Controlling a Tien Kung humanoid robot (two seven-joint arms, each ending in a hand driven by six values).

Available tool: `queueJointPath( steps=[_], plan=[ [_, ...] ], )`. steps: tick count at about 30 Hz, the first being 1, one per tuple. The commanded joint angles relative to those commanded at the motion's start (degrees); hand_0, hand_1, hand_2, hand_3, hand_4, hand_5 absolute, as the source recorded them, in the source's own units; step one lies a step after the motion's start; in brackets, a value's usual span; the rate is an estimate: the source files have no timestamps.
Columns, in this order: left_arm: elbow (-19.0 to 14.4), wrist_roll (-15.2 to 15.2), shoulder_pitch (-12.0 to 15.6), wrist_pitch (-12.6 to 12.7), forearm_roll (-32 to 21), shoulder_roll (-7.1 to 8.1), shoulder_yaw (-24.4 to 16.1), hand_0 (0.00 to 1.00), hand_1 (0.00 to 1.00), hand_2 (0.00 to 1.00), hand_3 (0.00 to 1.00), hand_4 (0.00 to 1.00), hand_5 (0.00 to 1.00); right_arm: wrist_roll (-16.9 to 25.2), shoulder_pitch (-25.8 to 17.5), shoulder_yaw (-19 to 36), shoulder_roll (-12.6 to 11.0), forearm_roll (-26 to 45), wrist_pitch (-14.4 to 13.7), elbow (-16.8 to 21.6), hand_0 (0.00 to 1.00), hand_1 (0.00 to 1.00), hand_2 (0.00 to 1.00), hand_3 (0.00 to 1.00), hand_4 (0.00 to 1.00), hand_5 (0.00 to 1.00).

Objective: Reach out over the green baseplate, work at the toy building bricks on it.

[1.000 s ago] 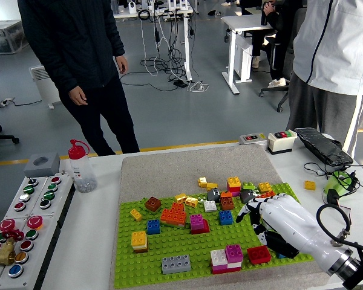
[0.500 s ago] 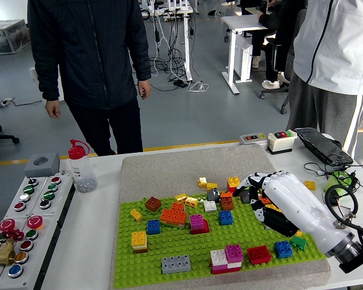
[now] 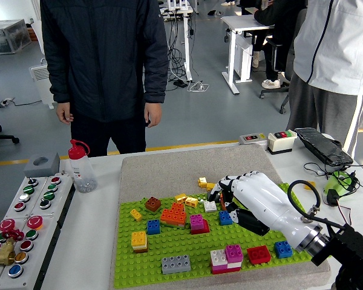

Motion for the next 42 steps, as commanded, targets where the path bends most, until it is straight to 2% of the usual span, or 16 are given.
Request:
queueJointPath(
  steps=[6, 10, 15, 20, 24, 42],
  plan=[
    [0.0, 4.69, 0.33, -1.3, 1.44, -0.68, -0.29, 0.725, 0.781, 0.824, 0.692, 0.48, 0.998, -0.64, 0.43, -0.31, 0.01, -0.18, 0.82, -0.97, 0.3, 0.393, 0.601, 0.536, 0.002, 0.002],
    [0.0, 4.75, 0.46, -1.37, 0.83, -0.67, -0.01, 0.725, 0.781, 0.82, 0.692, 0.481, 0.998, -0.18, -0.41, 0.07, -0.46, -0.03, 0.54, -1.71, 0.294, 0.392, 0.6, 0.536, 0.002, 0.002],
    [0.0, 4.56, 0.29, -1.31, 3.32, -0.81, -1.78, 0.725, 0.781, 0.82, 0.692, 0.481, 0.998, 0.59, -1.4, 0.88, -1.02, 0.15, -0.14, -3.49, 0.294, 0.392, 0.6, 0.536, 0.002, 0.002],
    [0.0, 4.66, 0.2, -1.53, 3.03, -0.88, -2.23, 0.726, 0.781, 0.818, 0.689, 0.48, 0.998, 0.93, -2.19, 0.71, -2.19, -0.05, -0.31, -4.46, 0.293, 0.391, 0.6, 0.536, 0.002, 0.002],
    [0.0, 5.32, 0.67, -1.68, 1.9, -0.75, -1.5, 0.727, 0.781, 0.812, 0.686, 0.481, 0.998, 0.74, -4.09, 0.18, -3.48, -0.68, -0.14, -4.01, 0.294, 0.39, 0.599, 0.535, 0.002, 0.002],
    [0.0, 7.34, 2.31, 0.09, 2.73, -0.35, -1.57, 0.731, 0.775, 0.787, 0.68, 0.484, 0.998, -0.53, -6.12, -1.7, -5.25, -1.77, 0.75, 1.56, 0.293, 0.389, 0.598, 0.533, 0.002, 0.002]
  ],
)
